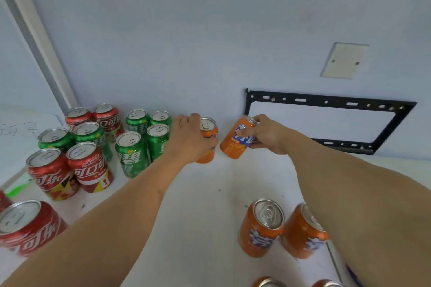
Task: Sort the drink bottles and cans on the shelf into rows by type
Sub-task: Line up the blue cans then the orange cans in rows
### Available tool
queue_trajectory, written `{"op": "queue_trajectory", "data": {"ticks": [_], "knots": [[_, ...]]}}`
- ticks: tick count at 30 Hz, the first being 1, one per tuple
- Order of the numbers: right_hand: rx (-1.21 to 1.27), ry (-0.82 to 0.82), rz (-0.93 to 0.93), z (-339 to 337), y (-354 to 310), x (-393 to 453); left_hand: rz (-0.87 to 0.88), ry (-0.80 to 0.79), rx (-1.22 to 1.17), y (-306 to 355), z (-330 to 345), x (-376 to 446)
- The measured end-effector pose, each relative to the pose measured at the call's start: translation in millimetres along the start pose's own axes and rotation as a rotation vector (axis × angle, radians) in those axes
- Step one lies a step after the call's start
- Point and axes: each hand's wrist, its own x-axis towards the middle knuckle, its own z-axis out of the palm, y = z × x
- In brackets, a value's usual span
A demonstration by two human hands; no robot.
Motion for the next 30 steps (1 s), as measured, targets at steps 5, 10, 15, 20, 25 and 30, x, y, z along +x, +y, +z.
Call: {"op": "queue_trajectory", "data": {"ticks": [5,10,15,20,25,30], "knots": [[0.061,0.051,0.021,-38.6,11.6,-36.9,-0.083,-0.074,-0.396,20.8,10.9,-14.0],[-0.023,0.081,0.050,-65.1,28.3,-66.1,-0.083,-0.156,-0.546,38.3,22.0,-29.1],[-0.091,0.132,0.072,-77.6,44.4,-82.8,-0.131,-0.229,-0.545,55.4,30.2,-42.6],[-0.187,0.134,0.077,-82.6,60.4,-97.2,-0.139,-0.249,-0.518,68.9,37.0,-56.6],[-0.314,0.133,0.035,-76.6,68.9,-103.0,-0.137,-0.253,-0.510,75.9,38.4,-71.9],[-0.430,0.107,0.004,-64.3,69.2,-101.2,-0.124,-0.243,-0.502,78.9,34.7,-80.0]]}}
